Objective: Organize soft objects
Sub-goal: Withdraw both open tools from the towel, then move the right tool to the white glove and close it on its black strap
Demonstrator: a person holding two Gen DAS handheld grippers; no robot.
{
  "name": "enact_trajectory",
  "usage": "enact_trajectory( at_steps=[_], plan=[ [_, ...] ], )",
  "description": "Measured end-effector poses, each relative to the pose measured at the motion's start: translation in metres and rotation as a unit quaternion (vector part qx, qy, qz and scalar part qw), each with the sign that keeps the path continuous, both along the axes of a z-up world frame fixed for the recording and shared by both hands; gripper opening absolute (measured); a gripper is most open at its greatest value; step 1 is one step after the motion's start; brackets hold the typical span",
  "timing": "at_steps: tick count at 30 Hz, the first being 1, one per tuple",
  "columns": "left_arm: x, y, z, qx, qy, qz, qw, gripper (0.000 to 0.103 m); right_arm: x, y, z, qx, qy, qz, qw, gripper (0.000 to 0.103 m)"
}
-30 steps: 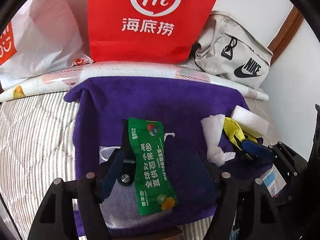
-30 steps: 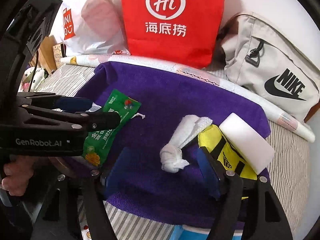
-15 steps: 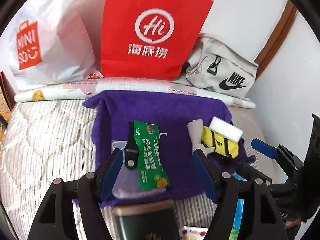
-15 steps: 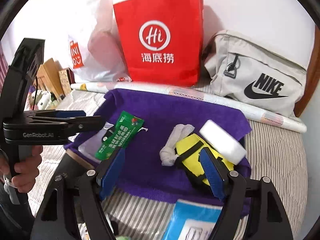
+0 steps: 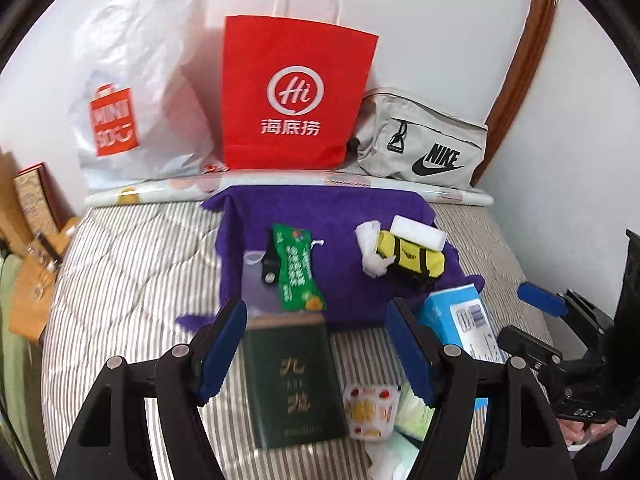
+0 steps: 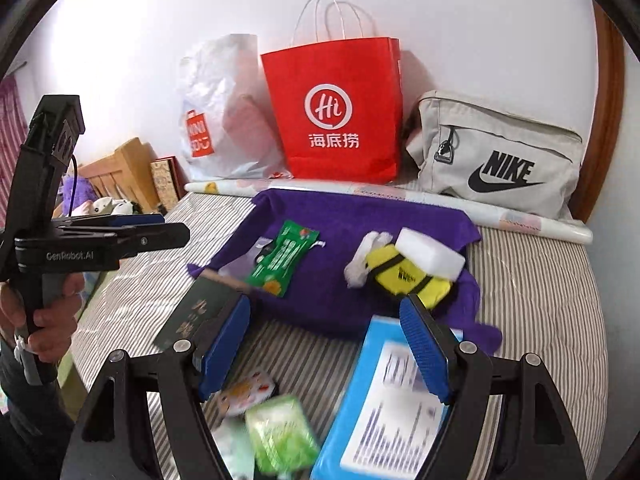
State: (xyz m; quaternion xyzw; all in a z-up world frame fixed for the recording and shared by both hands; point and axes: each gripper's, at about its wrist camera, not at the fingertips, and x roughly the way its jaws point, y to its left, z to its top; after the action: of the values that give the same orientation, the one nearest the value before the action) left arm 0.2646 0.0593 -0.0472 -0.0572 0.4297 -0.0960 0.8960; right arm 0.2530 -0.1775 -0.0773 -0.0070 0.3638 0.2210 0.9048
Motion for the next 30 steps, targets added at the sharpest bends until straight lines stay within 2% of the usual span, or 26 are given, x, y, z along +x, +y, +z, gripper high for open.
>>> enact_trajectory(
  at_steps=[4, 11, 16, 19, 22, 24, 26, 30],
  plan=[
    [-0.023, 0.004, -0.008, -0.012, 0.016, 0.003, 0.9998, 0.070, -0.028, -0.002, -0.001, 0.004, 0.001, 0.010, 1.000, 0.077],
    [-0.069, 0.002, -0.025, 0.006, 0.023, -0.001, 0.9997, 0.070, -0.064, 0.004, -0.019, -0.008, 0.014, 0.025, 1.000, 0.077],
    [-0.093, -0.005, -0.054, 0.003, 0.045, -0.015, 0.9989, 0.070, -0.089, 0.010, -0.042, -0.035, 0.021, 0.031, 0.999, 0.077],
    [-0.103, -0.006, -0.074, 0.006, 0.064, -0.015, 0.9978, 0.070, -0.101, 0.012, -0.062, -0.037, 0.044, 0.041, 0.998, 0.077],
    [-0.112, -0.002, -0.087, -0.011, 0.070, -0.016, 0.9973, 0.070, -0.109, 0.014, -0.080, -0.032, 0.062, 0.048, 0.996, 0.071],
    [-0.116, 0.000, -0.095, -0.027, 0.078, -0.017, 0.9964, 0.070, -0.110, 0.018, -0.091, -0.041, 0.072, 0.048, 0.995, 0.056],
    [-0.120, 0.000, -0.106, -0.036, 0.087, -0.018, 0.9954, 0.070, -0.109, 0.020, -0.100, -0.043, 0.086, 0.046, 0.994, 0.049],
    [-0.124, 0.000, -0.120, -0.039, 0.101, -0.021, 0.9939, 0.070, -0.105, 0.027, -0.108, -0.056, 0.096, 0.047, 0.993, 0.047]
  ],
)
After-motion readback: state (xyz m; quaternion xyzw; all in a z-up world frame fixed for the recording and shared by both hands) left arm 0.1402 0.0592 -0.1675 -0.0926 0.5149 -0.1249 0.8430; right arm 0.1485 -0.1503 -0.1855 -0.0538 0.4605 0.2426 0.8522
